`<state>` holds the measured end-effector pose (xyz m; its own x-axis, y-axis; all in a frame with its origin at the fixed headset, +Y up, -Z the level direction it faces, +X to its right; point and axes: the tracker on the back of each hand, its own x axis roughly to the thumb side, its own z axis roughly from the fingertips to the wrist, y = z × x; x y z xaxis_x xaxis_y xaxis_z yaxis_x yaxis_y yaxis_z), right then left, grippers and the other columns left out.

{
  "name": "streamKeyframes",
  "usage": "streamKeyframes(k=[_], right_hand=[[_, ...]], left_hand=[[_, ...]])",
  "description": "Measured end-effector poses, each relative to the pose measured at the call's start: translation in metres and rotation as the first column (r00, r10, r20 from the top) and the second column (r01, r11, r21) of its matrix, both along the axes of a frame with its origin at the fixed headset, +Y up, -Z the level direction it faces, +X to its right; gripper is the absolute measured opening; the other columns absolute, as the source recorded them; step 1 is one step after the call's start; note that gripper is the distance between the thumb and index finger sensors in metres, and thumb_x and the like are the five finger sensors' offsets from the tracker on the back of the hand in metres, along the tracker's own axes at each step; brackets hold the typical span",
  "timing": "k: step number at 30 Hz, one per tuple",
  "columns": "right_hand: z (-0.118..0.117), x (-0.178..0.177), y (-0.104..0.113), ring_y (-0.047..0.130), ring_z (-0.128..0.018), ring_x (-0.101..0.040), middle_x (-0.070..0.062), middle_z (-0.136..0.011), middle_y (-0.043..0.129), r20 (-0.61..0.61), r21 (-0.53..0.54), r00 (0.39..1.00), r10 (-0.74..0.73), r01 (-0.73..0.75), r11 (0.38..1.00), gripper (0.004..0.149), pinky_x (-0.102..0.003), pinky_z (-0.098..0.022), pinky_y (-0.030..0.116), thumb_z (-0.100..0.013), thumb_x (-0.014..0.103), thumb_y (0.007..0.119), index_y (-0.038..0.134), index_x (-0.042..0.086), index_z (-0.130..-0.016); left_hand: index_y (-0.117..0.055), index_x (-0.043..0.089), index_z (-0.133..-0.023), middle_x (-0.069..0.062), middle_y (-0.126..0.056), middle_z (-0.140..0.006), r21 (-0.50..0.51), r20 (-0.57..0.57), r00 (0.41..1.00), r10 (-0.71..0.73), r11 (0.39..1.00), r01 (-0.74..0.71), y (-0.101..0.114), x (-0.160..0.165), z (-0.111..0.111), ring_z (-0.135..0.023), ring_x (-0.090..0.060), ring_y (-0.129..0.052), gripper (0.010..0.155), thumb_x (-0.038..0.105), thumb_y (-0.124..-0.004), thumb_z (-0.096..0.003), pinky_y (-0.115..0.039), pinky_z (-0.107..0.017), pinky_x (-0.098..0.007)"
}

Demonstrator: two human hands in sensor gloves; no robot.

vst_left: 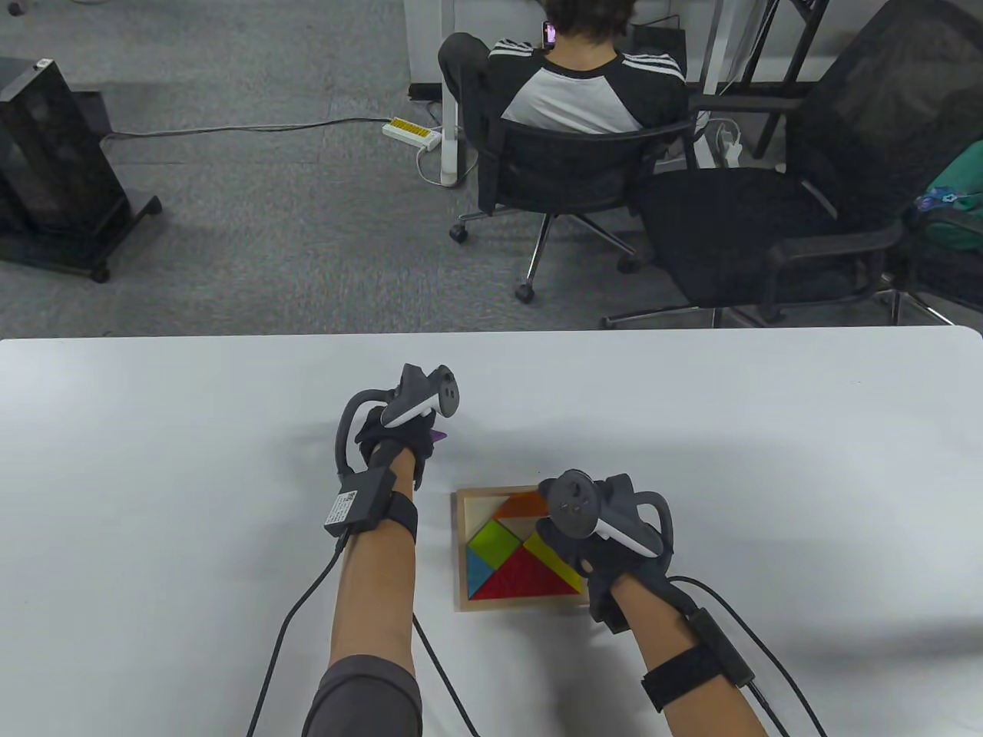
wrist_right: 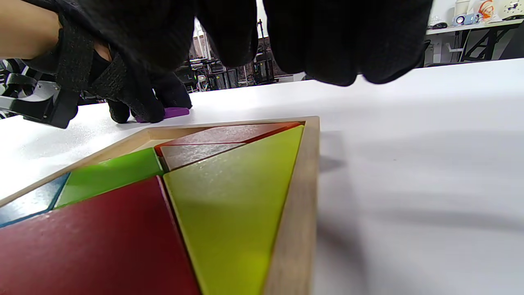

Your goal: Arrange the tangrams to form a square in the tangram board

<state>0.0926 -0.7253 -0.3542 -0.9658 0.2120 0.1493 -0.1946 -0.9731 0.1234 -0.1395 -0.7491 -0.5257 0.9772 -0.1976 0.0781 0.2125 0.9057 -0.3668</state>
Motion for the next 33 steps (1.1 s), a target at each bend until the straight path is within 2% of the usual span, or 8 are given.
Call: streamKeyframes(k=[5, 10, 18, 26, 33], right_hand=[[0.0, 0.002, -0.002, 0.073, -0.093, -0.051, -0.022, -0.111, 0.061, 0.0, -0.002, 1.0, 0.002, -0.002, 1.0, 0.063, -0.065, -0.068, 0.068, -0.049, 0.042, 0.078, 0.067, 0.015, -0.104], [0.001, 0.002, 0.004, 0.073, -0.093, -0.051, -0.022, -0.112, 0.061, -0.001, 0.013, 1.0, -0.008, 0.008, 1.0, 0.063, -0.065, -0.068, 0.068, -0.049, 0.043, 0.078, 0.067, 0.015, -0.105], [0.005, -0.001, 0.012, 0.072, -0.093, -0.051, -0.022, -0.112, 0.06, -0.004, 0.056, 1.0, -0.025, 0.026, 0.998, 0.068, -0.065, -0.069, 0.067, -0.049, 0.042, 0.078, 0.061, 0.012, -0.107], [0.016, -0.004, 0.031, 0.077, -0.092, -0.049, -0.022, -0.111, 0.061, -0.033, 0.219, 0.996, -0.088, 0.093, 0.971, 0.077, -0.062, -0.067, 0.072, -0.048, 0.04, 0.08, 0.049, 0.008, -0.111], [0.032, -0.003, 0.049, 0.08, -0.092, -0.047, -0.021, -0.11, 0.06, -0.09, 0.338, 0.989, -0.119, 0.142, 0.93, 0.081, -0.059, -0.066, 0.075, -0.048, 0.036, 0.082, 0.04, 0.009, -0.112]], left_hand=[[-0.069, 0.033, -0.104, -0.004, -0.072, -0.113, -0.029, -0.032, 0.999, 0.044, 0.999, -0.045, 0.007, -0.003, -0.002, -0.085, -0.055, -0.09, 0.065, 0.044, -0.09, -0.043, -0.094, -0.057, -0.053], [-0.069, 0.031, -0.104, -0.006, -0.074, -0.112, -0.015, -0.016, 0.994, 0.105, 0.994, -0.105, 0.016, -0.008, 0.005, -0.083, -0.055, -0.091, 0.065, 0.045, -0.09, -0.0433, -0.093, -0.056, -0.055], [-0.069, 0.029, -0.104, -0.007, -0.075, -0.111, 0.055, 0.105, 0.965, 0.239, 0.968, -0.246, 0.059, -0.003, 0.03, -0.08, -0.055, -0.093, 0.066, 0.046, -0.089, -0.044, -0.093, -0.054, -0.055], [-0.07, 0.027, -0.105, -0.008, -0.076, -0.11, 0.083, 0.249, 0.889, 0.384, 0.906, -0.415, 0.101, 0.007, 0.074, -0.077, -0.055, -0.095, 0.066, 0.048, -0.088, -0.0447, -0.094, -0.053, -0.055], [-0.07, 0.026, -0.105, -0.01, -0.078, -0.109, 0.01, 0.318, 0.774, 0.547, 0.815, -0.579, 0.114, 0.019, 0.113, -0.074, -0.055, -0.097, 0.067, 0.049, -0.088, -0.0451, -0.094, -0.052, -0.054]])
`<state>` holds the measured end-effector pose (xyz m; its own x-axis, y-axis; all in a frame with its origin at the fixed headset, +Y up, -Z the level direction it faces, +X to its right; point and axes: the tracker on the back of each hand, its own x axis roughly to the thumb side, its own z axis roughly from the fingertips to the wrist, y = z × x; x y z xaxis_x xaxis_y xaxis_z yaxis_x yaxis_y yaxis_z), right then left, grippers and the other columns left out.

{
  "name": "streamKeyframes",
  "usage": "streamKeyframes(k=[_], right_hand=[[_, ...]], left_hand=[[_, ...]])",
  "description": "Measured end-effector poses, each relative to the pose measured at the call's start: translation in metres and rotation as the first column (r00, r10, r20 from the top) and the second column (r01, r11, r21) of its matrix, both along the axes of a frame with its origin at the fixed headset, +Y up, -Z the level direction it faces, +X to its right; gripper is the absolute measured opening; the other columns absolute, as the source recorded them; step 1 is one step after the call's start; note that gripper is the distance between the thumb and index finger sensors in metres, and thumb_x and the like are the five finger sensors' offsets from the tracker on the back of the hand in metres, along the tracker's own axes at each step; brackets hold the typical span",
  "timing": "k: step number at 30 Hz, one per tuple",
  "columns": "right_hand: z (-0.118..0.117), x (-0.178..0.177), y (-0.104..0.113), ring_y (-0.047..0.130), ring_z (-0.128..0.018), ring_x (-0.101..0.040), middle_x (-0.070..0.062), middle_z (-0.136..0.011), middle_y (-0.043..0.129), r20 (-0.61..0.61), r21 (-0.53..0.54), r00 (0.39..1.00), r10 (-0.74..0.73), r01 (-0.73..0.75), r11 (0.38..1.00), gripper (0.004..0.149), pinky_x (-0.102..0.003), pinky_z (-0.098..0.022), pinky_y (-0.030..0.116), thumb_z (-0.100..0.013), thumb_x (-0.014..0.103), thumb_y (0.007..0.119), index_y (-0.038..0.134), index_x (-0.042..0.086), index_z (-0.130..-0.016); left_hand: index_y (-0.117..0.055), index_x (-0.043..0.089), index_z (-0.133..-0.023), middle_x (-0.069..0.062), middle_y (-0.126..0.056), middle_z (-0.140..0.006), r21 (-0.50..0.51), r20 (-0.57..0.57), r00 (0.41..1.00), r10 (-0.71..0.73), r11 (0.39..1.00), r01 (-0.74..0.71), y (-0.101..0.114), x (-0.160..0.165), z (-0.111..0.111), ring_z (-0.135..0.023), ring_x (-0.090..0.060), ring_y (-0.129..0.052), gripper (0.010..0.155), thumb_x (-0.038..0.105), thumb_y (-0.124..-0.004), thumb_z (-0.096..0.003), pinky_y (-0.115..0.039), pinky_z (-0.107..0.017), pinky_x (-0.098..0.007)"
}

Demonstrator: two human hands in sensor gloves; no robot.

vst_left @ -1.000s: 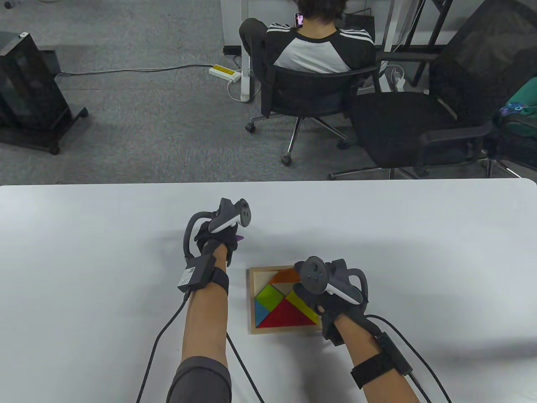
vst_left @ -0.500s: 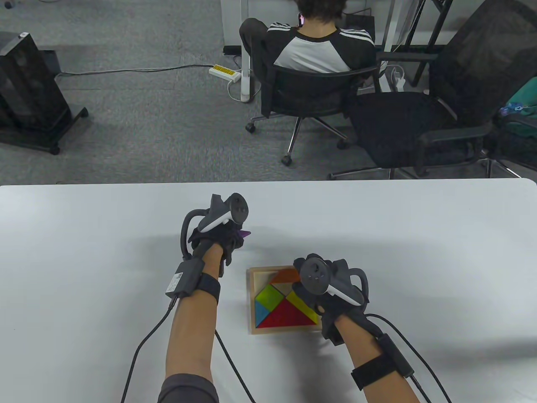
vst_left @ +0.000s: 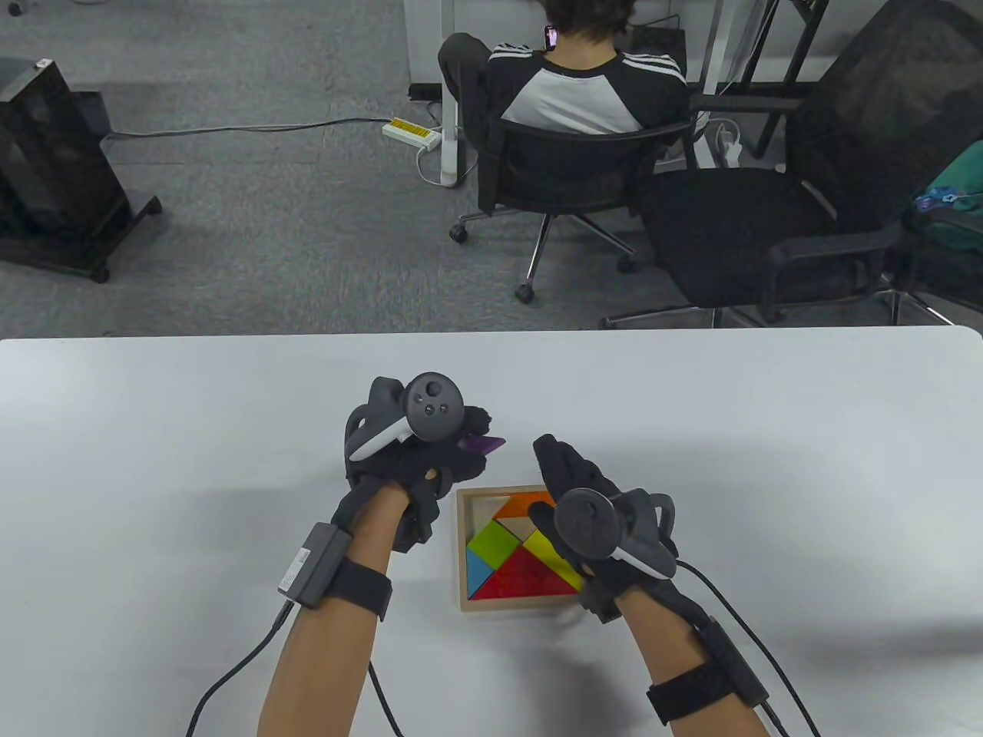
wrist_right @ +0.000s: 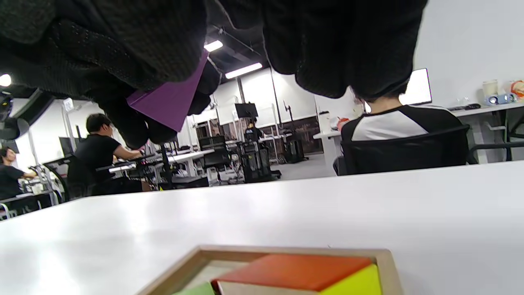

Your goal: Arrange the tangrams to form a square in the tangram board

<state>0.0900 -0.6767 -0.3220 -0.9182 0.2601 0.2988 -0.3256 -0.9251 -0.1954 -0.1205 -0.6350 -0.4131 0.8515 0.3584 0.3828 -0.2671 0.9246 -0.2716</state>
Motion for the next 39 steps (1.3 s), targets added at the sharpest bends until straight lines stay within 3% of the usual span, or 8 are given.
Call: streamKeyframes(k=[6, 10, 19, 29, 32, 39], right_hand=[[0.017, 0.003, 0.008, 0.082, -0.092, -0.045, -0.022, -0.111, 0.057, -0.066, 0.06, 0.998, -0.016, 0.02, 0.998, 0.084, -0.057, -0.066, 0.078, -0.048, 0.033, 0.082, 0.034, 0.008, -0.111], [0.027, 0.006, 0.009, 0.082, -0.092, -0.044, -0.021, -0.111, 0.058, -0.127, 0.037, 0.991, -0.028, 0.033, 0.999, 0.082, -0.056, -0.066, 0.079, -0.048, 0.03, 0.083, 0.035, 0.01, -0.111], [0.04, 0.008, -0.003, 0.091, -0.085, -0.04, -0.018, -0.107, 0.069, -0.196, 0.023, 0.98, 0.031, -0.027, 0.999, 0.069, -0.053, -0.063, 0.084, -0.047, 0.024, 0.086, 0.054, 0.016, -0.108], [0.046, 0.004, -0.015, 0.098, -0.076, -0.037, -0.015, -0.099, 0.081, -0.235, 0.08, 0.967, 0.095, -0.078, 0.994, 0.058, -0.052, -0.059, 0.088, -0.046, 0.022, 0.086, 0.07, 0.014, -0.101], [0.047, 0.001, -0.017, 0.1, -0.072, -0.036, -0.012, -0.095, 0.085, -0.234, 0.123, 0.963, 0.134, -0.107, 0.987, 0.048, -0.051, -0.057, 0.089, -0.046, 0.022, 0.087, 0.079, 0.015, -0.093], [0.049, 0.0, -0.016, 0.102, -0.067, -0.033, -0.01, -0.09, 0.09, -0.227, 0.166, 0.956, 0.183, -0.147, 0.975, 0.046, -0.051, -0.055, 0.09, -0.045, 0.022, 0.086, 0.083, 0.017, -0.09]], left_hand=[[-0.071, 0.024, -0.105, -0.011, -0.079, -0.108, -0.119, 0.08, 0.99, 0.113, 0.988, -0.103, -0.01, 0.014, 0.026, -0.072, -0.054, -0.099, 0.067, 0.051, -0.087, -0.0458, -0.095, -0.051, -0.054], [-0.071, 0.023, -0.105, -0.011, -0.08, -0.107, -0.193, 0.105, 0.983, 0.151, 0.973, -0.129, -0.023, 0.022, 0.038, -0.071, -0.054, -0.1, 0.067, 0.051, -0.087, -0.0463, -0.095, -0.05, -0.053], [-0.071, 0.021, -0.105, -0.013, -0.081, -0.107, -0.342, 0.136, 0.965, 0.224, 0.925, -0.167, -0.05, 0.032, 0.052, -0.069, -0.053, -0.101, 0.068, 0.052, -0.086, -0.047, -0.096, -0.049, -0.052], [-0.073, 0.017, -0.104, -0.015, -0.083, -0.105, -0.411, 0.122, 0.952, 0.282, 0.887, -0.21, -0.075, 0.03, 0.054, -0.066, -0.052, -0.103, 0.069, 0.053, -0.086, -0.047, -0.097, -0.047, -0.051], [-0.073, 0.016, -0.104, -0.016, -0.084, -0.104, -0.42, 0.119, 0.945, 0.305, 0.878, -0.231, -0.078, 0.028, 0.053, -0.065, -0.051, -0.104, 0.069, 0.053, -0.085, -0.0474, -0.098, -0.047, -0.05], [-0.075, 0.014, -0.103, -0.018, -0.085, -0.103, -0.408, 0.141, 0.924, 0.356, 0.871, -0.273, -0.083, 0.026, 0.053, -0.066, -0.048, -0.104, 0.067, 0.053, -0.084, -0.0492, -0.098, -0.046, -0.048]])
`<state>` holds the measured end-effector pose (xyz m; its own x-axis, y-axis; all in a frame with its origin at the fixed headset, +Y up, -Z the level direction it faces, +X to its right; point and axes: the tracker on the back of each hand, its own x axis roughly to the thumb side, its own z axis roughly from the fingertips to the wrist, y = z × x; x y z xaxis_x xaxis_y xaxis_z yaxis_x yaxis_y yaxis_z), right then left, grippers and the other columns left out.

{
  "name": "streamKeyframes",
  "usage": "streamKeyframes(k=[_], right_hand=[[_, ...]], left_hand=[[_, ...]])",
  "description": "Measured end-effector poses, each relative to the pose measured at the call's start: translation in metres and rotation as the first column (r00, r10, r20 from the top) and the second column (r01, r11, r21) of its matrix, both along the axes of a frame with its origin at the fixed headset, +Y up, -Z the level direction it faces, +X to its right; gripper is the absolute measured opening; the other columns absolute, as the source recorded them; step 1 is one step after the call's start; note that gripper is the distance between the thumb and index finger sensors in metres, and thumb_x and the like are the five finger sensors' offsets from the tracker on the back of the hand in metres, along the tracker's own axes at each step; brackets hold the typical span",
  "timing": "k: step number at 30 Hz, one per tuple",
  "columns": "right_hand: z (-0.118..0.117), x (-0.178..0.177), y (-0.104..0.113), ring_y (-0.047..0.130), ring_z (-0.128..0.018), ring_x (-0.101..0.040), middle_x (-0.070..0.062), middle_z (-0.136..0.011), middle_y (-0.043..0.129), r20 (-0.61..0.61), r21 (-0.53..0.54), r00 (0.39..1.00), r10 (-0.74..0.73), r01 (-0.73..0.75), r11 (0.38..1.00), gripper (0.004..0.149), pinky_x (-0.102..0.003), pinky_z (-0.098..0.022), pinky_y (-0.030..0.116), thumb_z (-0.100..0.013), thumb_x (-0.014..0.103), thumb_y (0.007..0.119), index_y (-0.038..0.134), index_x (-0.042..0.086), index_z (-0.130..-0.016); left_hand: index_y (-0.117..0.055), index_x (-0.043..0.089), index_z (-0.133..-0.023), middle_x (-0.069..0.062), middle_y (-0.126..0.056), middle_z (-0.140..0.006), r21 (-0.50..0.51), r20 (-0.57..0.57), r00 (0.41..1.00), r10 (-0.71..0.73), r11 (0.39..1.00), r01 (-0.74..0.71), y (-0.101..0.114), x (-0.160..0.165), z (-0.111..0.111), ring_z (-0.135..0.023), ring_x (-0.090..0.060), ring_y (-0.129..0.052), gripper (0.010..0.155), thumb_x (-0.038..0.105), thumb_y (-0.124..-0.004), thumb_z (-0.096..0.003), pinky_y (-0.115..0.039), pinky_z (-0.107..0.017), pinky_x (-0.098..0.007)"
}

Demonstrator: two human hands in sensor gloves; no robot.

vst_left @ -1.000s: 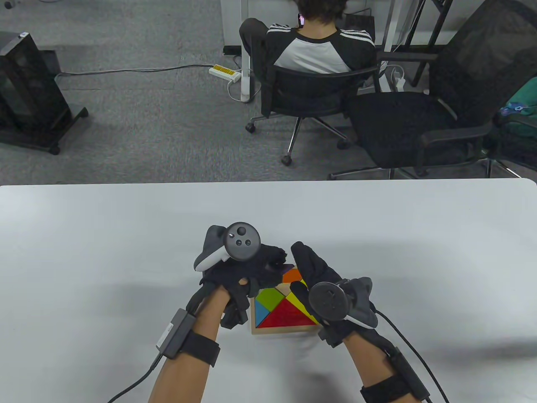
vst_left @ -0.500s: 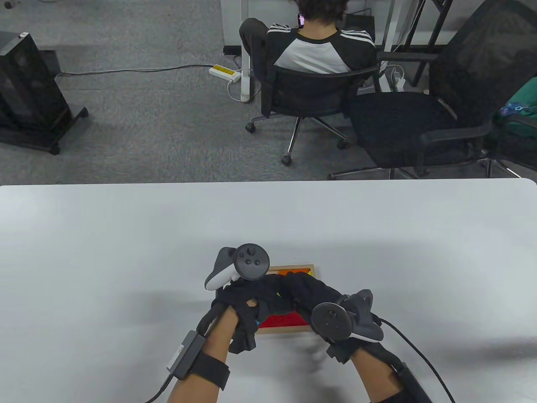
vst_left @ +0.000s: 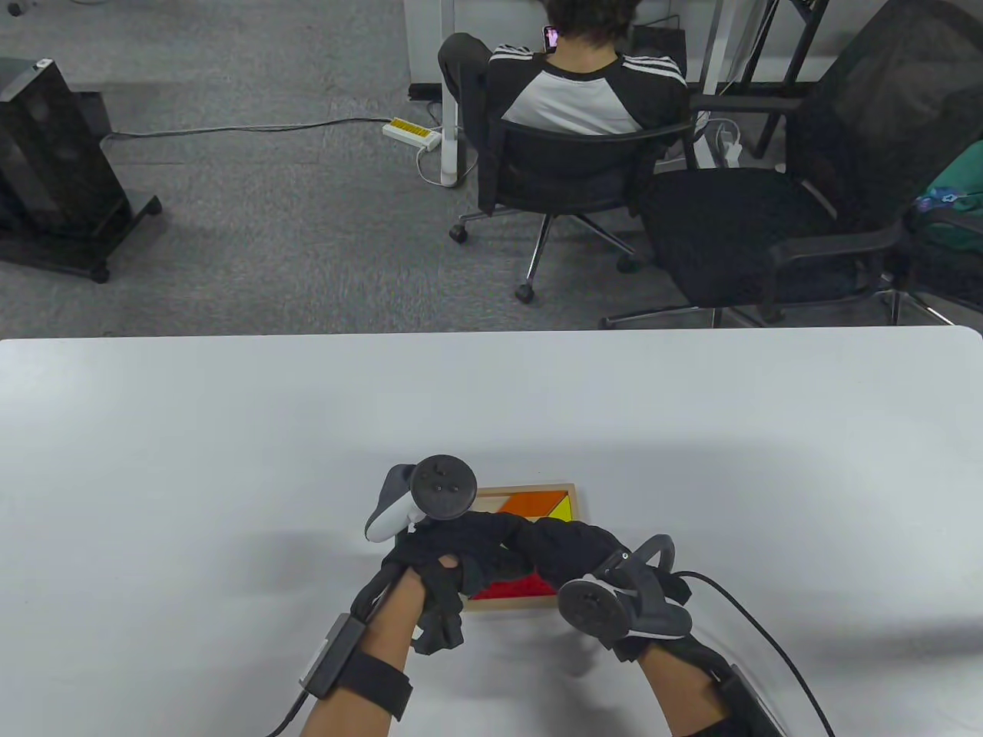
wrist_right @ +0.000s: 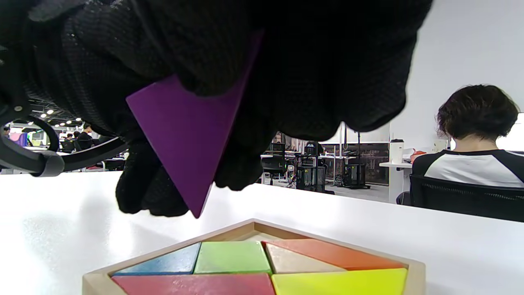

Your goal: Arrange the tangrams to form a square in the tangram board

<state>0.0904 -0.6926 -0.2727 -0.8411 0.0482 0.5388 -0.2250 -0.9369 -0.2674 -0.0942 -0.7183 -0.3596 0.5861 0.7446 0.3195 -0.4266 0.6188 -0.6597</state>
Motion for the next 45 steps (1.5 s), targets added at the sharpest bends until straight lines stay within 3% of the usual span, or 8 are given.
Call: streamKeyframes(k=[8, 15, 20, 31, 37, 45], right_hand=[[0.0, 0.006, 0.006, 0.104, -0.063, -0.032, -0.01, -0.086, 0.092, 0.041, 0.004, 0.998, -0.042, 0.042, 0.999, 0.045, -0.051, -0.053, 0.091, -0.044, 0.023, 0.086, 0.084, 0.016, -0.089], [-0.005, 0.012, 0.006, 0.107, -0.056, -0.031, -0.013, -0.081, 0.095, 0.116, -0.064, 0.984, -0.135, 0.143, 0.988, 0.046, -0.05, -0.047, 0.093, -0.044, 0.023, 0.086, 0.085, 0.01, -0.089], [-0.01, 0.019, 0.004, 0.108, -0.054, -0.031, -0.014, -0.079, 0.097, 0.156, -0.118, 0.967, -0.204, 0.223, 0.968, 0.046, -0.049, -0.045, 0.095, -0.044, 0.024, 0.086, 0.085, 0.008, -0.088], [-0.024, 0.03, -0.009, 0.108, -0.054, -0.031, -0.015, -0.079, 0.097, 0.244, -0.28, 0.912, -0.329, 0.391, 0.877, 0.047, -0.049, -0.045, 0.095, -0.044, 0.025, 0.087, 0.086, 0.007, -0.087], [-0.026, 0.03, -0.01, 0.104, -0.061, -0.035, -0.016, -0.086, 0.091, 0.261, -0.274, 0.91, -0.321, 0.389, 0.88, 0.049, -0.052, -0.05, 0.091, -0.047, 0.026, 0.083, 0.08, 0.007, -0.093], [-0.027, 0.036, -0.009, 0.099, -0.069, -0.039, -0.019, -0.093, 0.085, 0.281, -0.26, 0.912, -0.299, 0.372, 0.891, 0.054, -0.055, -0.055, 0.086, -0.048, 0.028, 0.082, 0.074, 0.006, -0.098]], left_hand=[[-0.075, 0.011, -0.104, -0.02, -0.085, -0.101, 0.187, -0.005, 0.996, -0.094, 0.978, 0.094, 0.023, 0.007, 0.008, -0.069, -0.045, -0.103, 0.068, 0.05, -0.084, -0.0485, -0.097, -0.045, -0.045], [-0.078, 0.01, -0.1, -0.018, -0.095, -0.09, 0.41, -0.078, 0.99, -0.121, 0.901, 0.143, 0.041, 0.007, 0.017, -0.064, -0.037, -0.107, 0.063, 0.041, -0.089, -0.0464, -0.098, -0.041, -0.04], [-0.082, 0.012, -0.096, -0.013, -0.101, -0.083, 0.514, -0.072, 0.993, -0.093, 0.85, 0.117, 0.041, 0.008, 0.019, -0.056, -0.031, -0.111, 0.057, 0.036, -0.091, -0.0454, -0.1, -0.036, -0.035], [-0.089, 0.019, -0.087, -0.009, -0.105, -0.078, 0.572, -0.043, 0.999, -0.031, 0.819, 0.05, 0.028, 0.01, 0.017, -0.05, -0.029, -0.112, 0.044, 0.033, -0.092, -0.0451, -0.1, -0.033, -0.032], [-0.091, 0.02, -0.084, -0.009, -0.106, -0.076, 0.589, -0.052, 0.998, -0.031, 0.806, 0.056, 0.026, 0.007, 0.013, -0.049, -0.029, -0.112, 0.041, 0.032, -0.092, -0.0453, -0.099, -0.033, -0.032], [-0.091, 0.018, -0.084, -0.01, -0.106, -0.075, 0.567, -0.182, 0.983, -0.017, 0.815, 0.119, 0.029, -0.016, -0.007, -0.047, -0.029, -0.112, 0.04, 0.032, -0.091, -0.0455, -0.099, -0.031, -0.033]])
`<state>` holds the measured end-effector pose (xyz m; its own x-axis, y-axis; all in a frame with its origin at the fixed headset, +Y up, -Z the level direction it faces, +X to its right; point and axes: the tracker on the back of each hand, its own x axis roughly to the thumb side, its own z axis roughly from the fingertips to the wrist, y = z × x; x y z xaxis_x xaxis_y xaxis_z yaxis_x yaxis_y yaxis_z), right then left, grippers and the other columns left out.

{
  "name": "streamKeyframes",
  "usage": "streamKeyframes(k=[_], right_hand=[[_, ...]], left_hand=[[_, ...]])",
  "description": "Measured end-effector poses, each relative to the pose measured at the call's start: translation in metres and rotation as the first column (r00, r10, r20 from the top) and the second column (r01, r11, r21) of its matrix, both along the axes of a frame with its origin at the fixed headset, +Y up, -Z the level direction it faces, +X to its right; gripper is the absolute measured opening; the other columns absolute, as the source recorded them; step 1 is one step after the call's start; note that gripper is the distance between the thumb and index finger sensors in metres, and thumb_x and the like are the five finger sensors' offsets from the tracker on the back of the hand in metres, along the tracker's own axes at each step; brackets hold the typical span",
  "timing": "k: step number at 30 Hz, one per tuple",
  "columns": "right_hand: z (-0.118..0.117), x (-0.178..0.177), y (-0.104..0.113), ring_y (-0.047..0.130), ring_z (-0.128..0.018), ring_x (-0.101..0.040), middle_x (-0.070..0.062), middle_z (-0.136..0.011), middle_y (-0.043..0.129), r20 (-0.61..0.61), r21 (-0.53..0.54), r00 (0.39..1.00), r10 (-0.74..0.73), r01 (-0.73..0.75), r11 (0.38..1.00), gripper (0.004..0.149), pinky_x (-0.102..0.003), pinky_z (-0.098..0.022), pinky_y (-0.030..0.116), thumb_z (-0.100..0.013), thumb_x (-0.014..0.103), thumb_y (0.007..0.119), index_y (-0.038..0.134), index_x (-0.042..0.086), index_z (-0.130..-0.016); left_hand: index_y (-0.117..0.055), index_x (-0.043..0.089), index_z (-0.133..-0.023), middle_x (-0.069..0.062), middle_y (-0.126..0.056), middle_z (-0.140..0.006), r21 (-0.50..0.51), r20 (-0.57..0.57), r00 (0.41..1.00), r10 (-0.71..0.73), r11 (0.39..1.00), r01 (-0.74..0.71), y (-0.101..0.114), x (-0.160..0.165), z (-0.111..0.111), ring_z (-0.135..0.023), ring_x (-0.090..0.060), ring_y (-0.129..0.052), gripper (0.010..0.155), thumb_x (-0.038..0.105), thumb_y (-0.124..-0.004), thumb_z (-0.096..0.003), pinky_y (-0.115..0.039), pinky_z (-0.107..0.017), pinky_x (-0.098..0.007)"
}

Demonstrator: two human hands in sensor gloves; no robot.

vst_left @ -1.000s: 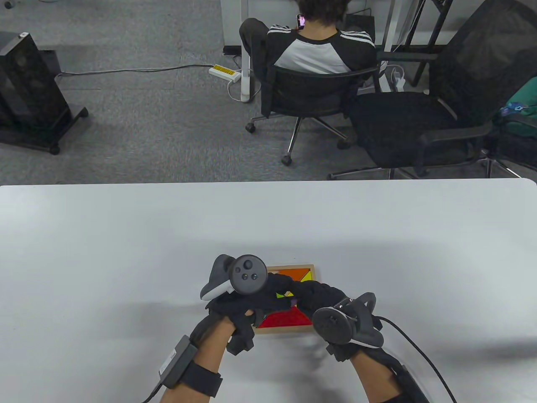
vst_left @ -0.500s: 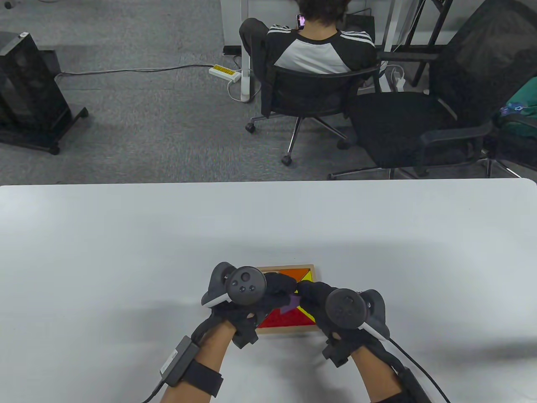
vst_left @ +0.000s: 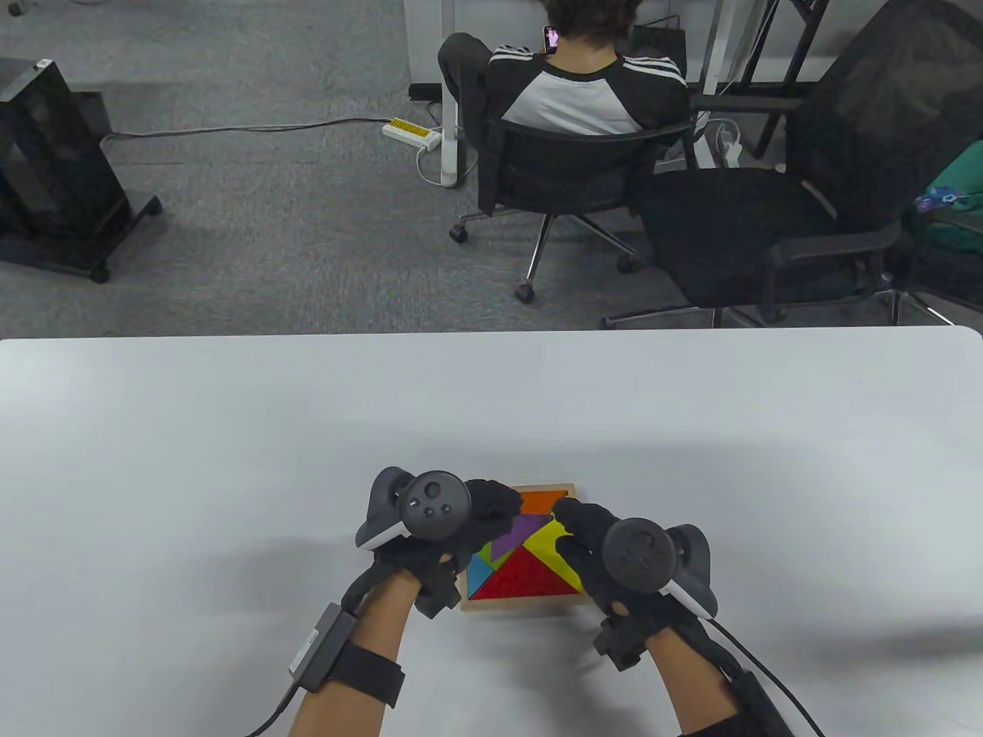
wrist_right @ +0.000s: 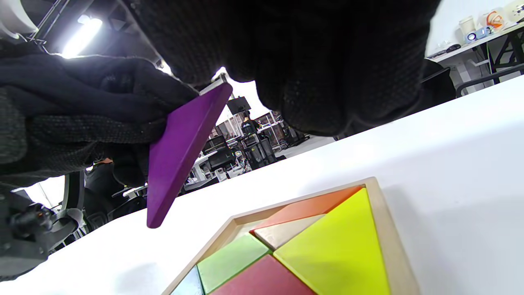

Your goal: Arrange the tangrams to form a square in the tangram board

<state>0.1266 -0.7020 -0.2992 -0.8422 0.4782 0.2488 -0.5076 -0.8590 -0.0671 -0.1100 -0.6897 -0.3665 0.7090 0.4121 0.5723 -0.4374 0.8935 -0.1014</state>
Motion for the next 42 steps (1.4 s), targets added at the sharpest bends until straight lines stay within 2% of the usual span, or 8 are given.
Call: streamKeyframes(k=[7, 17, 29, 37, 42], right_hand=[[-0.001, 0.003, 0.001, 0.099, -0.069, -0.04, -0.019, -0.093, 0.085, 0.006, 0.001, 1.0, -0.004, 0.004, 1.0, 0.054, -0.056, -0.055, 0.086, -0.048, 0.028, 0.081, 0.074, 0.006, -0.098], [-0.002, 0.009, 0.0, 0.099, -0.069, -0.04, -0.018, -0.093, 0.085, 0.018, -0.008, 1.0, 0.001, -0.001, 1.0, 0.054, -0.055, -0.055, 0.086, -0.048, 0.028, 0.081, 0.074, 0.007, -0.098], [-0.005, 0.011, -0.004, 0.099, -0.069, -0.04, -0.018, -0.093, 0.085, 0.021, -0.026, 1.0, 0.016, -0.016, 1.0, 0.054, -0.055, -0.055, 0.086, -0.049, 0.028, 0.081, 0.074, 0.007, -0.098], [-0.006, 0.01, -0.006, 0.099, -0.07, -0.04, -0.018, -0.093, 0.085, 0.018, -0.036, 1.0, 0.026, -0.025, 0.999, 0.054, -0.056, -0.055, 0.086, -0.049, 0.028, 0.081, 0.074, 0.007, -0.098], [-0.006, 0.01, -0.007, 0.099, -0.07, -0.04, -0.018, -0.093, 0.085, 0.016, -0.04, 0.999, 0.03, -0.029, 0.999, 0.054, -0.056, -0.055, 0.086, -0.049, 0.028, 0.081, 0.074, 0.007, -0.098]], left_hand=[[-0.091, 0.017, -0.084, -0.011, -0.107, -0.074, -0.066, -0.095, 0.995, -0.044, 0.997, 0.038, -0.001, -0.008, -0.022, -0.045, -0.028, -0.112, 0.04, 0.032, -0.091, -0.0459, -0.099, -0.03, -0.032], [-0.091, 0.017, -0.084, -0.011, -0.107, -0.073, -0.217, -0.205, 0.963, -0.177, 0.967, 0.132, -0.021, -0.006, -0.054, -0.043, -0.028, -0.112, 0.04, 0.032, -0.09, -0.0464, -0.098, -0.029, -0.033], [-0.091, 0.017, -0.084, -0.011, -0.108, -0.072, -0.341, -0.268, 0.927, -0.262, 0.926, 0.163, -0.043, -0.006, -0.069, -0.042, -0.027, -0.112, 0.04, 0.031, -0.089, -0.0467, -0.098, -0.028, -0.032], [-0.091, 0.017, -0.084, -0.011, -0.108, -0.072, -0.374, -0.239, 0.926, -0.293, 0.908, 0.191, -0.053, -0.004, -0.072, -0.043, -0.028, -0.112, 0.04, 0.031, -0.088, -0.0473, -0.098, -0.029, -0.033], [-0.09, 0.019, -0.086, -0.01, -0.106, -0.075, -0.311, -0.214, 0.915, -0.342, 0.912, 0.268, -0.052, 0.001, -0.068, -0.045, -0.028, -0.11, 0.041, 0.031, -0.087, -0.0474, -0.097, -0.031, -0.034]])
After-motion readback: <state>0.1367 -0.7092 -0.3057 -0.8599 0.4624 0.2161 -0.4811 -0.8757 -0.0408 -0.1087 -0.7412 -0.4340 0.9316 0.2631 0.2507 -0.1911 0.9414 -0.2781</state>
